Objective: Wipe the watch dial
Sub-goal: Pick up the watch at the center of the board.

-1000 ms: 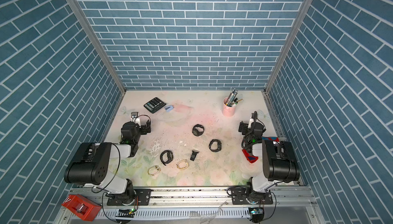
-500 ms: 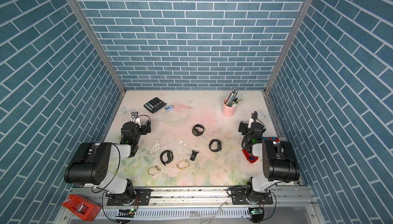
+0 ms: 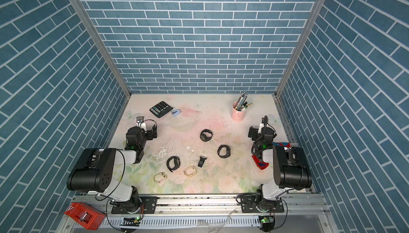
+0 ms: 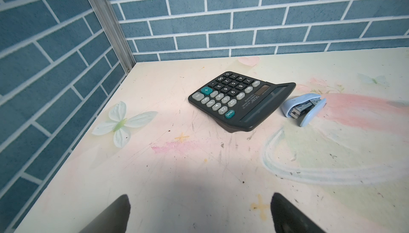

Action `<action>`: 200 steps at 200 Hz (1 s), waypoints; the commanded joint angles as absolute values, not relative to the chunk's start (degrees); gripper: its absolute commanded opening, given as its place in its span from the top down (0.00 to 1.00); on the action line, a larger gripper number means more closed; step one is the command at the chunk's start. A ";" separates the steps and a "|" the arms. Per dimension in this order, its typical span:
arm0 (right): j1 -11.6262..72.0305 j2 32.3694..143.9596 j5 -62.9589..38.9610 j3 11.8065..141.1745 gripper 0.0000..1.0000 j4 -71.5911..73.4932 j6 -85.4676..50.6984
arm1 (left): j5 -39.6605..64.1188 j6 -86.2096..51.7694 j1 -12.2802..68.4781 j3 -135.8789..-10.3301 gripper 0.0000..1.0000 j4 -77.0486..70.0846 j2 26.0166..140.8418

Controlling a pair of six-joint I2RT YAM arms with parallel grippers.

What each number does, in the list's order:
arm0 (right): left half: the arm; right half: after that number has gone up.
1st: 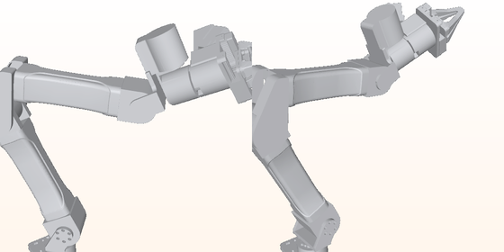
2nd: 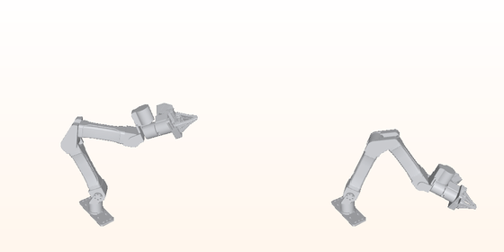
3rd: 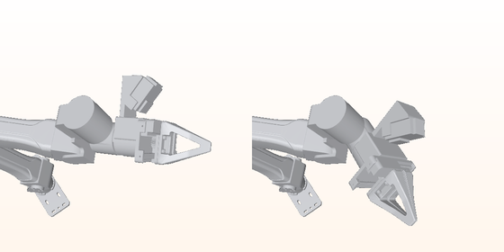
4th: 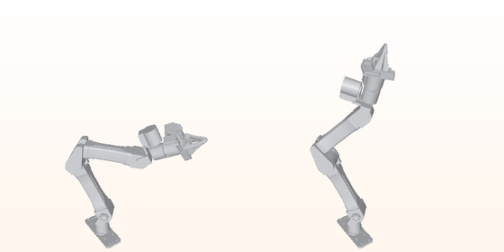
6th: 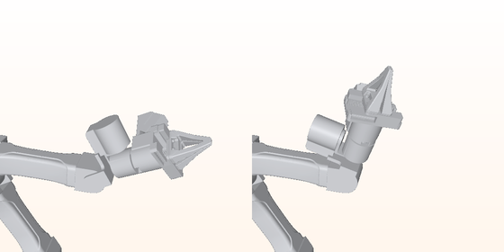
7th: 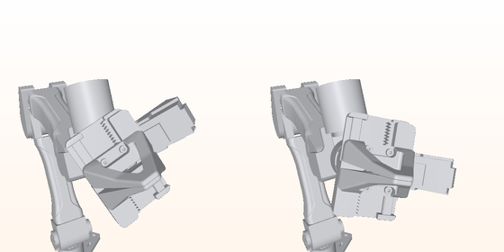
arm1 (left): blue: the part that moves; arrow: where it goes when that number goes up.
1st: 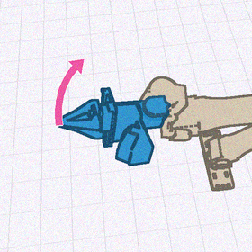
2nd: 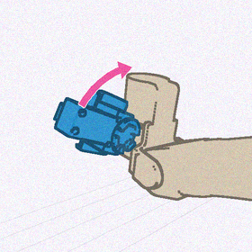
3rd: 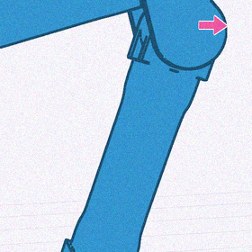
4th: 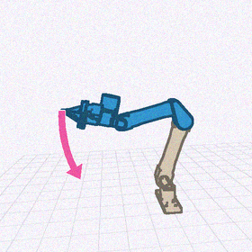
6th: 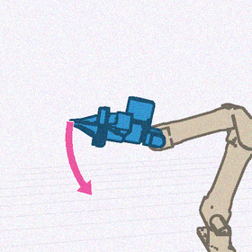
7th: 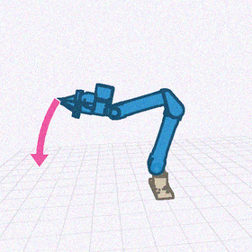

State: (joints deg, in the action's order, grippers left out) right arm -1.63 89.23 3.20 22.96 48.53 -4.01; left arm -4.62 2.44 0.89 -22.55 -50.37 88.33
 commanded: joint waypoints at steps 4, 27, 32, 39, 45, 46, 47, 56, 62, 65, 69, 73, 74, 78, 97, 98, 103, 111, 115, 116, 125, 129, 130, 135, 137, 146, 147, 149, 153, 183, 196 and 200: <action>-1.85 87.47 3.81 23.43 0.01 46.91 -2.94 | -3.00 3.34 1.05 -21.56 0.00 -50.24 87.19; -1.71 84.93 4.51 22.99 0.01 45.73 -2.99 | -3.88 2.76 0.97 -19.74 0.00 -53.00 86.39; -1.75 84.16 4.80 22.98 0.02 45.00 -3.10 | -3.95 2.68 1.03 -18.96 0.00 -53.81 85.88; -1.80 82.95 4.84 23.16 0.03 43.57 -3.08 | -3.77 2.89 1.05 -17.95 0.00 -55.02 84.96; -1.75 81.91 4.83 23.56 0.04 41.83 -3.15 | -3.67 3.10 1.05 -17.03 0.01 -56.00 84.10; -1.76 81.69 4.79 23.60 0.04 41.57 -3.16 | -3.68 3.09 1.10 -16.86 0.01 -56.08 83.97; -1.76 81.54 4.77 23.71 0.04 41.35 -3.21 | -3.73 3.08 1.12 -16.69 0.00 -56.17 83.82; -1.75 79.89 4.58 23.98 0.05 38.98 -3.40 | -4.23 3.17 1.27 -16.11 0.01 -56.03 82.01; -1.69 78.50 4.48 23.91 0.05 37.85 -3.59 | -4.63 3.25 1.47 -16.06 0.00 -54.97 80.79; -1.67 77.82 4.34 23.79 0.05 37.38 -3.74 | -4.69 3.39 1.58 -16.16 0.00 -54.35 79.84; -1.67 76.77 4.39 23.60 0.05 36.91 -3.89 | -4.64 3.69 1.65 -16.23 0.00 -53.40 78.84; -1.55 75.66 4.47 23.28 0.05 36.35 -4.11 | -4.72 3.85 1.79 -16.57 0.00 -51.99 77.84; -1.57 75.32 4.52 23.20 0.05 36.19 -4.16 | -4.73 3.95 1.82 -16.68 0.00 -51.57 77.55; -1.50 74.20 4.55 23.01 0.05 35.67 -4.45 | -4.94 4.01 2.07 -16.97 0.00 -49.91 76.31; -1.46 69.33 3.76 23.05 0.06 32.74 -6.32 | -6.02 5.60 3.92 -18.47 0.00 -43.09 70.50; -1.43 69.07 3.68 23.08 0.06 32.67 -6.41 | -6.13 5.61 4.11 -18.55 0.00 -42.77 70.19; -1.34 67.89 3.03 23.45 0.06 31.91 -6.82 | -6.86 5.78 4.94 -18.80 0.00 -41.26 68.79; -1.32 66.06 2.07 24.25 0.06 30.21 -7.50 | -7.54 5.61 6.17 -19.31 0.00 -39.39 66.91; -1.24 65.23 1.62 24.83 0.06 29.19 -7.85 | -7.60 5.11 6.66 -19.71 0.00 -38.27 66.14; -1.23 65.00 1.51 24.99 0.06 28.79 -7.97 | -7.62 4.93 6.76 -19.83 0.00 -37.94 66.03; -0.95 63.26 0.24 26.40 0.07 26.29 -8.68 | -8.44 2.26 7.56 -21.76 0.00 -33.08 64.67; -0.75 62.65 -0.12 26.83 0.07 25.47 -9.03 | -8.84 0.94 7.98 -22.96 0.00 -30.05 64.21; -0.68 62.44 -0.19 26.95 0.07 25.30 -9.09 | -8.95 0.64 8.07 -23.30 0.00 -29.22 64.10; -0.32 61.71 -0.84 27.42 0.07 24.19 -9.56 | -9.17 -0.11 8.72 -24.96 0.00 -25.46 63.80; -0.28 61.44 -1.13 27.66 0.07 23.71 -9.71 | -9.10 -0.29 9.10 -25.51 0.00 -24.12 63.70; 0.44 60.25 -2.34 28.73 0.07 21.54 -10.10 | -9.01 0.37 11.35 -27.17 0.00 -20.48 63.75; 0.57 60.19 -2.45 28.91 0.07 21.32 -10.10 | -9.03 0.62 11.70 -27.30 0.00 -20.26 63.73; 0.82 59.96 -2.50 29.16 0.07 20.58 -10.13 | -9.29 1.03 12.44 -27.43 0.00 -20.09 63.79; 1.40 59.46 -2.56 29.76 0.07 19.41 -10.19 | -10.05 1.82 14.14 -27.43 0.00 -19.88 63.92; 6.62 56.27 -2.37 30.09 0.07 14.87 -10.39 | -17.48 6.53 26.68 -27.63 0.00 -19.34 64.70; 9.01 55.97 -2.22 30.59 0.07 12.80 -11.55 | -17.42 5.69 29.42 -27.30 0.00 -18.83 64.03; 9.68 56.11 -2.50 30.94 0.07 12.07 -11.92 | -17.25 5.32 30.02 -26.98 0.00 -18.96 63.70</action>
